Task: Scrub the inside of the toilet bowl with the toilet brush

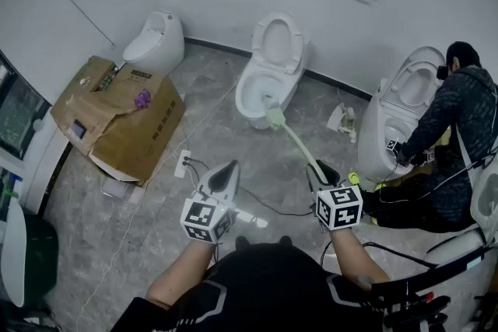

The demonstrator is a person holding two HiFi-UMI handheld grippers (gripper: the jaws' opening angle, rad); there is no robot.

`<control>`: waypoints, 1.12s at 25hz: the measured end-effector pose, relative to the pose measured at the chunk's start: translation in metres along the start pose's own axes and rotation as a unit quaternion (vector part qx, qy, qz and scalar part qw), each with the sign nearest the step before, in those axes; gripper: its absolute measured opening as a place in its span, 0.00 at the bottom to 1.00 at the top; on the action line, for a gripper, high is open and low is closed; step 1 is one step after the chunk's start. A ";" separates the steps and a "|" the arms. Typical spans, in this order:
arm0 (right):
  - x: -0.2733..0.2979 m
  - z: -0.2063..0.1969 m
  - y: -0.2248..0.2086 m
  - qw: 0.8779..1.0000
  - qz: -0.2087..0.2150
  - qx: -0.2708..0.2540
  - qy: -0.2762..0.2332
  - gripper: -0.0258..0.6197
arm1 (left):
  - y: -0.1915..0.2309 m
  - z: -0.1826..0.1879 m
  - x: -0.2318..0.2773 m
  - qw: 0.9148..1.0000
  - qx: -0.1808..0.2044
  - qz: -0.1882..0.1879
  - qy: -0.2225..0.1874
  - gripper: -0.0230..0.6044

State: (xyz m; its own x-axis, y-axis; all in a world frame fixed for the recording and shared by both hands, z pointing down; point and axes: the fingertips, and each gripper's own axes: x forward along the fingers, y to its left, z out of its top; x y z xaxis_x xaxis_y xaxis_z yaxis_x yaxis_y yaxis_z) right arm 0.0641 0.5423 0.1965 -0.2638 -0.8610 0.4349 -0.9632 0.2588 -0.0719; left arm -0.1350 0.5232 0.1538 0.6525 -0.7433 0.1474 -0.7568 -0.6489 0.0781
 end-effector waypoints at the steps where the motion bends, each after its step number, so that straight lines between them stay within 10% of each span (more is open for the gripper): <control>1: -0.001 0.000 0.001 1.000 0.000 0.000 -0.001 0.20 | 0.001 0.000 -0.002 1.000 0.001 0.002 -0.001 0.05; 28: 0.022 0.005 0.059 1.000 -0.015 0.019 -0.007 0.20 | 0.050 -0.010 -0.040 1.000 0.003 -0.023 -0.010 0.05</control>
State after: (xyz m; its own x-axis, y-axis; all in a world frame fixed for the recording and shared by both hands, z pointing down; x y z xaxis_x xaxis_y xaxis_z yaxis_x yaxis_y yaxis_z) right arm 0.0013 0.5364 0.1971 -0.2360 -0.8743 0.4241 -0.9717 0.2167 -0.0942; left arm -0.1995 0.5217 0.1622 0.6866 -0.7165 0.1236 -0.7265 -0.6827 0.0786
